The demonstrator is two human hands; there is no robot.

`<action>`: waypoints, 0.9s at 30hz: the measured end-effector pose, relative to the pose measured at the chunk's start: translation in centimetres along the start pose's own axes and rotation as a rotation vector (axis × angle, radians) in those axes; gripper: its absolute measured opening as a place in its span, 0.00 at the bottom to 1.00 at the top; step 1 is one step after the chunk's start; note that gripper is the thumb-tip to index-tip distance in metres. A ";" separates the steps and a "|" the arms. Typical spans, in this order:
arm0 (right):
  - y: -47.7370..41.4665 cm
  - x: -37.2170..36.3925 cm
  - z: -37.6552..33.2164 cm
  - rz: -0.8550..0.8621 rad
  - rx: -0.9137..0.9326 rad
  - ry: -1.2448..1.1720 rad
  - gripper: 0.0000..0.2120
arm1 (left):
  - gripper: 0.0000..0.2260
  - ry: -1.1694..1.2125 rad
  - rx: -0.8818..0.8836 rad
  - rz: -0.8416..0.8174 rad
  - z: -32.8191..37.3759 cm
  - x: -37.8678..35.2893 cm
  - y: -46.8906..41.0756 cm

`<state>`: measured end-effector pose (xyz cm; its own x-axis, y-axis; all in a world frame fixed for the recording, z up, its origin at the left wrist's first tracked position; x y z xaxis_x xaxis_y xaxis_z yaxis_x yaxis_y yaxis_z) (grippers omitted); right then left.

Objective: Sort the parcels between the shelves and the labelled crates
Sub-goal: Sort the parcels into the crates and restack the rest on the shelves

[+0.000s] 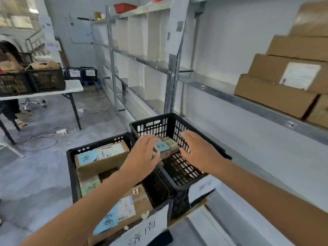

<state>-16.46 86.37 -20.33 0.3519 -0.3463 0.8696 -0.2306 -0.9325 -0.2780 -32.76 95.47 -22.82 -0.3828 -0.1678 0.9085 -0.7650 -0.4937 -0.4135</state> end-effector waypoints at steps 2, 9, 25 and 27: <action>2.5 2.6 1.6 0.027 -0.068 0.022 0.25 | 0.21 -0.052 -0.126 0.009 3.3 0.7 -1.2; 10.3 13.7 6.1 0.193 -0.265 0.141 0.27 | 0.24 0.191 -0.224 0.080 14.9 2.7 -6.1; 33.4 36.5 14.0 0.623 -0.558 0.398 0.18 | 0.23 0.507 -0.712 0.189 47.9 9.5 -10.6; 36.4 38.1 15.4 0.631 -0.613 0.416 0.17 | 0.23 0.522 -0.749 0.160 51.4 9.4 -10.5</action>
<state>2.51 37.68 -3.63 -0.3203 -0.5906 0.7407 -0.7406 -0.3315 -0.5845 -1.68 55.18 -6.82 -0.5582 0.3092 0.7699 -0.7485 0.2127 -0.6281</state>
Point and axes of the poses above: each hand's wrist, its own y-axis away from the middle knuckle, its own x-axis out of the back of the hand, z = x × y, the point moved 5 cm from there along -y, towards the middle knuckle, and after that the axes turned 13 degrees about -y, right-handed, at the moved point
